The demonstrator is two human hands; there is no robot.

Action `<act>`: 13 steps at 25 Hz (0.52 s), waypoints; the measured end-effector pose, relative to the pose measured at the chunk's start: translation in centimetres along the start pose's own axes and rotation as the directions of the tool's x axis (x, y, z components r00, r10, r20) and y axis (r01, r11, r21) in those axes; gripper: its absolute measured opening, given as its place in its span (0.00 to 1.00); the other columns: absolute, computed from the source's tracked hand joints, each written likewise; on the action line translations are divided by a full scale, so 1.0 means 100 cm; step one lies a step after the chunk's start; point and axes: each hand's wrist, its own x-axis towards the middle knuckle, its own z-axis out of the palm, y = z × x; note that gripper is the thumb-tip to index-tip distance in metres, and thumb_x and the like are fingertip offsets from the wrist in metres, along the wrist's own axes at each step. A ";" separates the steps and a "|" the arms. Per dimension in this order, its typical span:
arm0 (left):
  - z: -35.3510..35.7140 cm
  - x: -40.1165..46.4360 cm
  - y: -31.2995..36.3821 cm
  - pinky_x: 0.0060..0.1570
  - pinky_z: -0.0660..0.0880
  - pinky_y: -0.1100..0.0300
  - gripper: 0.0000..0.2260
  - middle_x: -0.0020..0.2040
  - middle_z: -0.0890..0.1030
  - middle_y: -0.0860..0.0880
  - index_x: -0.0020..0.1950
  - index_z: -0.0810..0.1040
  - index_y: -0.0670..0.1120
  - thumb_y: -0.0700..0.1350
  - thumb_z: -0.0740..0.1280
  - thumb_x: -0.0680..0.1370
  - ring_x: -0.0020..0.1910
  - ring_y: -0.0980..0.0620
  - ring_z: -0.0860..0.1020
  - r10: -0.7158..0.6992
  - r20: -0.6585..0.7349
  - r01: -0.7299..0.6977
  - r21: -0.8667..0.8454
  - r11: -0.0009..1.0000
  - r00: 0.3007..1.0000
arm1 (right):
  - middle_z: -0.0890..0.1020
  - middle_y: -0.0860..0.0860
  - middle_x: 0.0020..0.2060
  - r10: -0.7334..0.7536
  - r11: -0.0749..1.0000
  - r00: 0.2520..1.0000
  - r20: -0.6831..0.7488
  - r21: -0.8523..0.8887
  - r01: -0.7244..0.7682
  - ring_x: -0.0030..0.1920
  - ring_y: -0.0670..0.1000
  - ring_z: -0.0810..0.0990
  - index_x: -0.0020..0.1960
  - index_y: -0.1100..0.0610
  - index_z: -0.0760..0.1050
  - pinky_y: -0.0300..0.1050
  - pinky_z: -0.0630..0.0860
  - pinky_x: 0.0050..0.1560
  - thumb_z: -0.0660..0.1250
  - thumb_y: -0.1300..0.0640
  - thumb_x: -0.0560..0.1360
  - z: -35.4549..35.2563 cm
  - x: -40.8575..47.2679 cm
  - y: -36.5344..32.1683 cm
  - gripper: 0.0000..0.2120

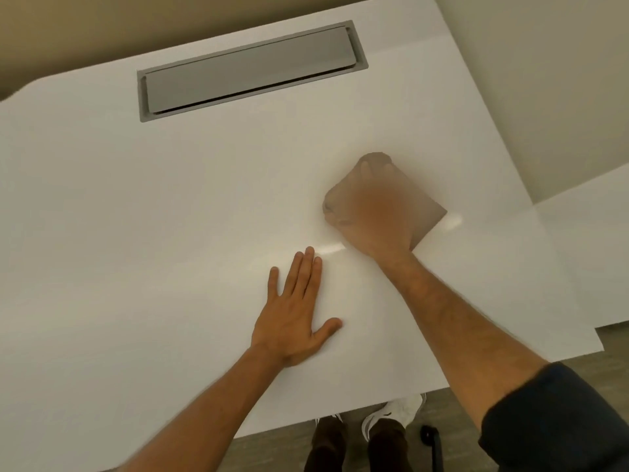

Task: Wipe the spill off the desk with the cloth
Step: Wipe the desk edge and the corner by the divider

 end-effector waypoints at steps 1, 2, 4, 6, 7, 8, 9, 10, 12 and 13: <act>-0.001 -0.002 0.000 0.82 0.43 0.38 0.45 0.86 0.38 0.47 0.85 0.37 0.45 0.72 0.50 0.81 0.85 0.48 0.40 0.001 -0.022 -0.002 -0.034 0.999 1.000 | 0.59 0.52 0.81 -0.054 0.999 0.999 0.008 0.001 0.054 0.81 0.64 0.52 0.80 0.50 0.59 0.69 0.58 0.74 0.49 0.24 0.74 0.002 -0.011 -0.006 0.44; -0.002 -0.003 -0.001 0.82 0.42 0.40 0.44 0.86 0.38 0.47 0.85 0.38 0.45 0.72 0.49 0.81 0.85 0.48 0.40 0.002 -0.047 -0.006 -0.077 0.997 0.999 | 0.59 0.51 0.81 -0.109 0.994 0.994 0.014 0.008 0.109 0.81 0.64 0.52 0.80 0.49 0.59 0.70 0.59 0.73 0.50 0.24 0.73 0.006 -0.026 -0.010 0.43; -0.004 -0.005 -0.003 0.83 0.40 0.45 0.44 0.86 0.39 0.47 0.86 0.39 0.44 0.72 0.49 0.81 0.86 0.47 0.41 -0.007 -0.103 -0.013 -0.191 0.981 0.995 | 0.60 0.50 0.81 -0.203 0.979 0.979 -0.003 0.037 0.203 0.81 0.63 0.54 0.80 0.48 0.61 0.71 0.61 0.73 0.54 0.26 0.74 0.014 -0.064 -0.016 0.41; -0.006 -0.006 -0.005 0.83 0.39 0.49 0.45 0.87 0.40 0.48 0.86 0.40 0.44 0.72 0.50 0.81 0.86 0.48 0.41 -0.016 -0.132 -0.020 -0.272 0.962 0.991 | 0.62 0.50 0.80 -0.269 0.961 0.963 -0.033 0.058 0.271 0.80 0.63 0.55 0.79 0.48 0.63 0.71 0.61 0.72 0.57 0.28 0.75 0.022 -0.110 -0.019 0.39; -0.007 -0.007 -0.005 0.83 0.38 0.51 0.46 0.87 0.40 0.49 0.86 0.40 0.45 0.73 0.50 0.80 0.86 0.48 0.41 -0.008 -0.129 -0.030 -0.285 0.958 0.992 | 0.61 0.49 0.80 -0.296 0.953 0.955 -0.029 0.061 0.298 0.80 0.63 0.55 0.79 0.47 0.63 0.71 0.61 0.72 0.57 0.29 0.76 0.026 -0.133 -0.019 0.37; -0.008 -0.007 -0.004 0.83 0.37 0.52 0.48 0.86 0.39 0.49 0.86 0.40 0.45 0.75 0.50 0.78 0.86 0.49 0.41 0.008 -0.113 -0.040 -0.285 0.958 0.994 | 0.60 0.48 0.81 -0.316 0.946 0.949 -0.018 0.065 0.316 0.81 0.62 0.54 0.79 0.46 0.62 0.71 0.61 0.72 0.56 0.29 0.77 0.029 -0.155 -0.017 0.36; -0.010 -0.008 -0.002 0.83 0.37 0.51 0.50 0.86 0.39 0.50 0.86 0.39 0.45 0.77 0.49 0.76 0.85 0.49 0.40 0.029 -0.089 -0.052 -0.273 0.961 0.996 | 0.59 0.47 0.81 -0.333 0.941 0.943 -0.002 0.066 0.333 0.81 0.60 0.53 0.79 0.45 0.61 0.71 0.61 0.73 0.54 0.29 0.78 0.029 -0.174 -0.012 0.34; -0.011 -0.009 -0.002 0.83 0.38 0.50 0.52 0.86 0.38 0.50 0.85 0.39 0.45 0.79 0.49 0.75 0.85 0.49 0.39 0.053 -0.059 -0.066 -0.253 0.965 0.997 | 0.59 0.46 0.81 -0.354 0.934 0.935 0.019 0.060 0.352 0.81 0.59 0.53 0.79 0.43 0.60 0.71 0.61 0.74 0.53 0.29 0.79 0.029 -0.190 -0.005 0.33; -0.014 -0.011 0.000 0.83 0.41 0.44 0.51 0.86 0.36 0.51 0.85 0.38 0.45 0.78 0.48 0.75 0.85 0.50 0.38 0.089 -0.012 -0.089 -0.196 0.976 0.996 | 0.58 0.46 0.81 -0.406 0.913 0.912 0.066 -0.005 0.407 0.81 0.59 0.52 0.80 0.42 0.59 0.70 0.62 0.74 0.54 0.31 0.79 0.025 -0.215 0.016 0.32; -0.014 -0.011 -0.001 0.83 0.43 0.43 0.50 0.86 0.36 0.51 0.85 0.38 0.45 0.77 0.47 0.76 0.85 0.50 0.38 0.091 0.005 -0.089 -0.163 0.983 0.996 | 0.58 0.47 0.81 -0.414 0.907 0.906 0.086 -0.038 0.418 0.81 0.60 0.52 0.80 0.42 0.57 0.71 0.63 0.73 0.57 0.33 0.79 0.024 -0.223 0.030 0.33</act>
